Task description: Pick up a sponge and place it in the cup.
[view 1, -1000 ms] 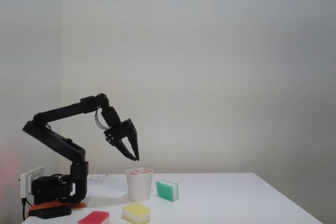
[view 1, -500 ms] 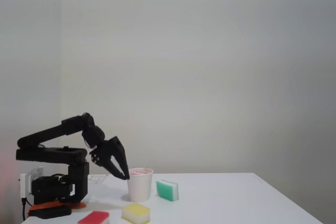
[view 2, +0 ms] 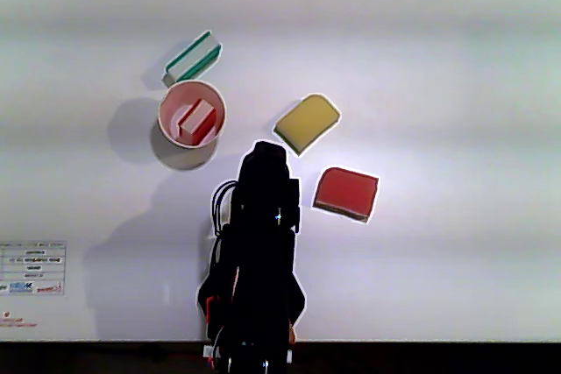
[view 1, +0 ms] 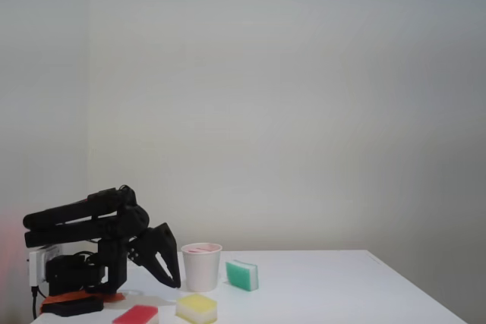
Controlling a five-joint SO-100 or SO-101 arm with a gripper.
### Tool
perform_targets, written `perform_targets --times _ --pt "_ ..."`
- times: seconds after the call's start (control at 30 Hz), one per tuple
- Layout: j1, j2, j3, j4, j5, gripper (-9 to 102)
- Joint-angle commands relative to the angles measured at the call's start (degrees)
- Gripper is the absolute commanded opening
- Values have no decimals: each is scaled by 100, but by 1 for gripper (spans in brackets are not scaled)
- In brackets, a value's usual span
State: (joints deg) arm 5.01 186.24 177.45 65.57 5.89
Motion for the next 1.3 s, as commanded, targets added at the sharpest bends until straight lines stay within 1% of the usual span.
perform_targets --times 0.0,0.13,0.3,0.37,1.27 --pt "26 70 -35 431 18 0" --pt "26 70 -35 949 18 0" --pt "35 70 -35 1371 0 0" --pt "35 70 -35 1389 -123 0" --pt "26 70 -35 1389 -123 0"
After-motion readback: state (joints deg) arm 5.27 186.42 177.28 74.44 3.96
